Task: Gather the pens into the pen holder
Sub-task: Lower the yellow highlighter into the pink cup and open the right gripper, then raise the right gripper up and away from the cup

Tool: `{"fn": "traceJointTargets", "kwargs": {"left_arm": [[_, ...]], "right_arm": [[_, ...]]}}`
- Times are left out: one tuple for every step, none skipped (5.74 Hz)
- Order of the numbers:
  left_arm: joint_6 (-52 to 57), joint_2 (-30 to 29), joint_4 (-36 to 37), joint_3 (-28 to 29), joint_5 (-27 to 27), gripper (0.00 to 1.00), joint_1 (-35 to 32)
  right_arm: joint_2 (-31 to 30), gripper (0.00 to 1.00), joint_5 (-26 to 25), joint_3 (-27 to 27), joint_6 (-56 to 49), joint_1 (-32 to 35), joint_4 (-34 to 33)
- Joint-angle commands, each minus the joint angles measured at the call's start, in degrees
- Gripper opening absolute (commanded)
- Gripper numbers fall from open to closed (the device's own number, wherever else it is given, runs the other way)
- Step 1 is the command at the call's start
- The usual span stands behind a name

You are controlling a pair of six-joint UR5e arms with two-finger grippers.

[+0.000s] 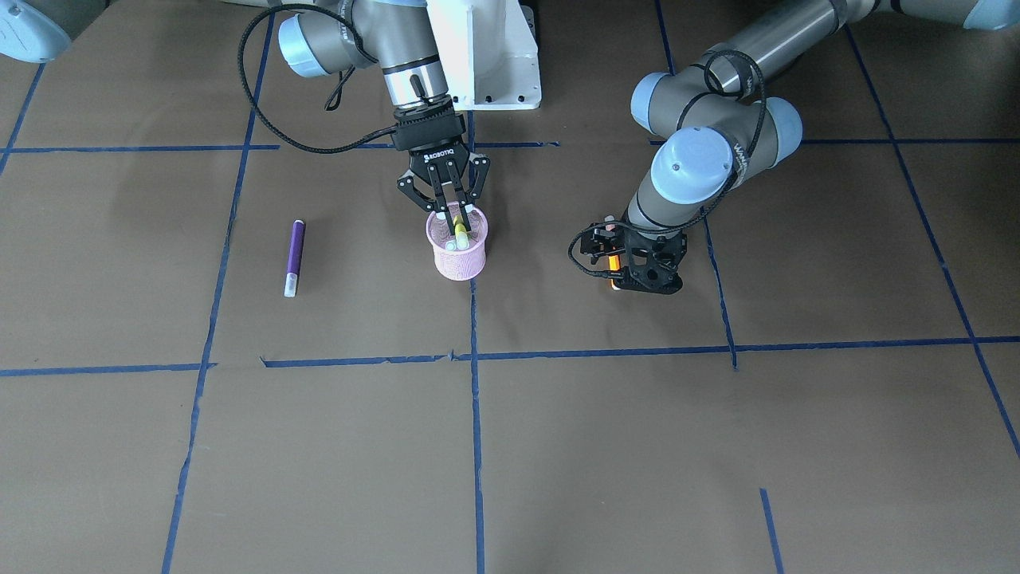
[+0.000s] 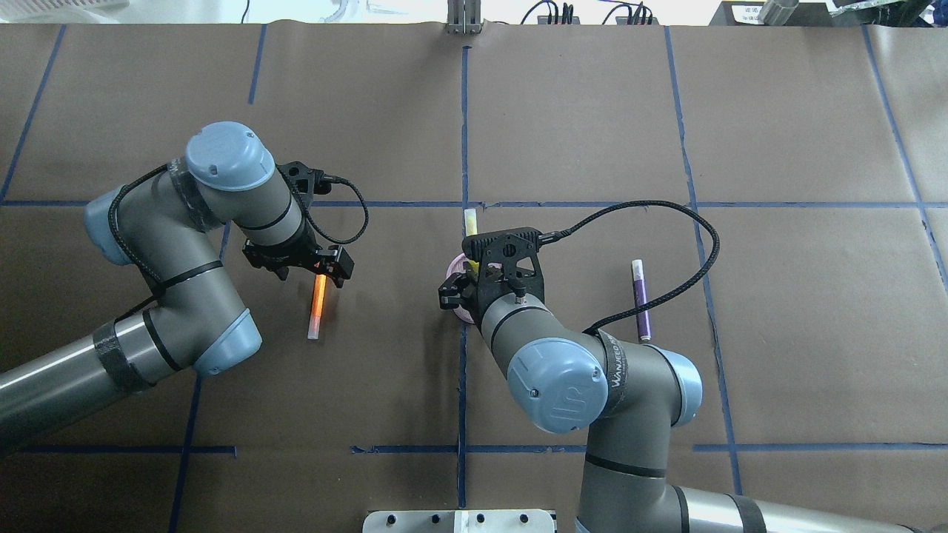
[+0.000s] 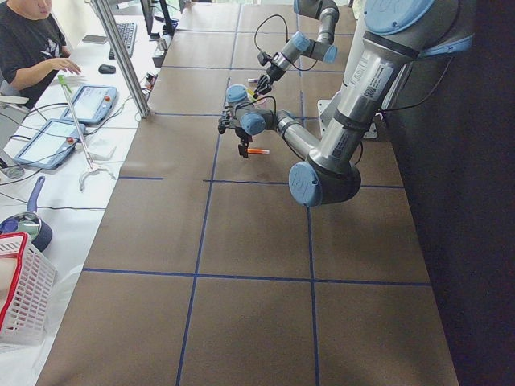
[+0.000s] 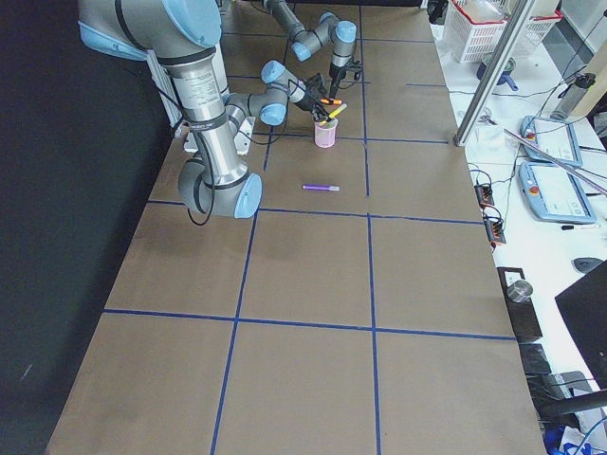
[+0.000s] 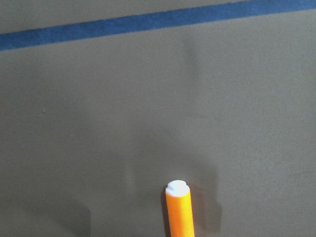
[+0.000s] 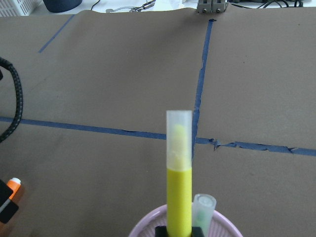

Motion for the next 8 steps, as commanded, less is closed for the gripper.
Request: {"fn": "traceJointTargets", "kwargs": {"left_arm": [[0.0,-0.1,0.0,0.0,0.0,1.0,0.1],[-0.1,-0.2,0.0,-0.3,0.0,1.0,0.1],[-0.1,-0.2,0.0,-0.4,0.0,1.0,0.1],[0.0,-0.1,0.0,-0.3,0.0,1.0,0.1],[-0.1,0.1,0.0,-0.4,0.6,1.0,0.3],[-0.3,0.0,0.0,-0.5,2.8,1.0,0.8],[-0.3,0.0,0.0,-0.6,2.9,1.0,0.8],[0.1,0.1,0.0,-0.5,2.9,1.0,0.8]], "right_arm": [[0.0,0.87,0.0,0.1,0.2,0.0,0.1],[0.6,1.0,0.0,0.5,1.1,0.1,0.1],[0.7,1.0,0.0,0.7,1.0,0.2,0.2],[0.8,1.0,1.5,4.2,0.9,1.7,-0.5],[0.7,1.0,8.6,8.1,0.9,6.3,-3.8],[0.2,1.0,23.9,11.1,0.1,14.8,-16.1],[-0.1,1.0,35.5,11.1,-1.2,20.9,-22.1],[-3.6,1.0,44.1,10.1,-5.3,25.7,-25.8]]}}
